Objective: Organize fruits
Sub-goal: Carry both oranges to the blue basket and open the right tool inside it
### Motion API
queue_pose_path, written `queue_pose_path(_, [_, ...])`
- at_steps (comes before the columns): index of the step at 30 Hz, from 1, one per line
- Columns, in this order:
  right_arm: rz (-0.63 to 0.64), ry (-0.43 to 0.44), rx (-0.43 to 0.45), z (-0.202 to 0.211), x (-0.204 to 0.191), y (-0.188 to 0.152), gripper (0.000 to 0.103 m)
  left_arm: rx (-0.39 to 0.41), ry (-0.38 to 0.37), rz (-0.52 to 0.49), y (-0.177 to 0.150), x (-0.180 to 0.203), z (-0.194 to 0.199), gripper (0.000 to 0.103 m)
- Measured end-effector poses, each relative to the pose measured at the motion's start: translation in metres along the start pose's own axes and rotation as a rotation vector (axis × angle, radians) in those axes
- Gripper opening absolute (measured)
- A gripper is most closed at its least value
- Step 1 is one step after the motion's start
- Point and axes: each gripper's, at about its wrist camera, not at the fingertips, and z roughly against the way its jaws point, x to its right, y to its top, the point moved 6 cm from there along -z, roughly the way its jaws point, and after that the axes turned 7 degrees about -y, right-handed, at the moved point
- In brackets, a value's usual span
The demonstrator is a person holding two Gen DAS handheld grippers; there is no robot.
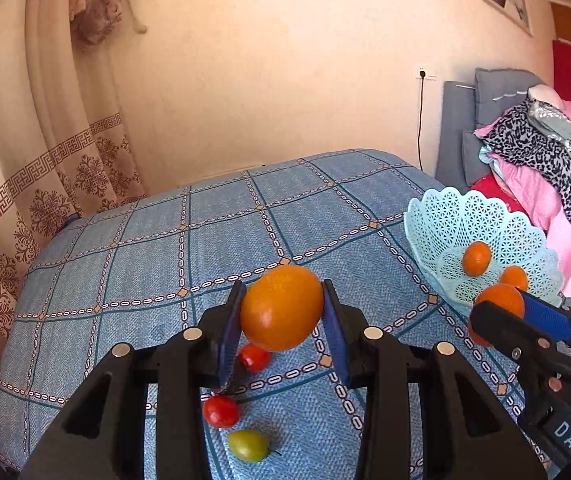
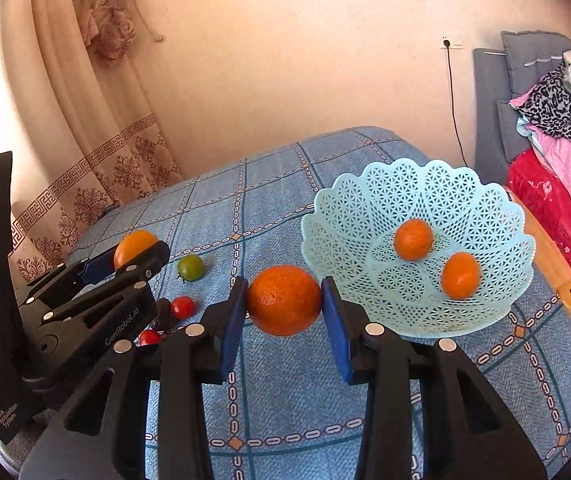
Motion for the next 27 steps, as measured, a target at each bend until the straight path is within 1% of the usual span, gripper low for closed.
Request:
queue_pose_path(7, [-0.053,-0.039,0.016,0.004,0.034,0.006,0.039,-0.013,-0.034,-0.073,-0.001,0.037,-0.006,0.038])
queue_pose_path(12, [-0.081,-0.078,0.025,0.003,0.058,0.008,0.039,-0.042,-0.082,-0.081,-0.002,0.054,-0.017,0.038])
queue_pose_path(22, [-0.114,-0.143,0.038,-0.001,0.091,0.011,0.039,-0.054,-0.094,-0.115,0.003,0.08,-0.03,0.038])
queue_pose_path(27, [-0.127,-0.154,0.033,-0.006,0.103,0.011,0.039,-0.058,-0.101,-0.128,0.005,0.089,-0.036,0.038])
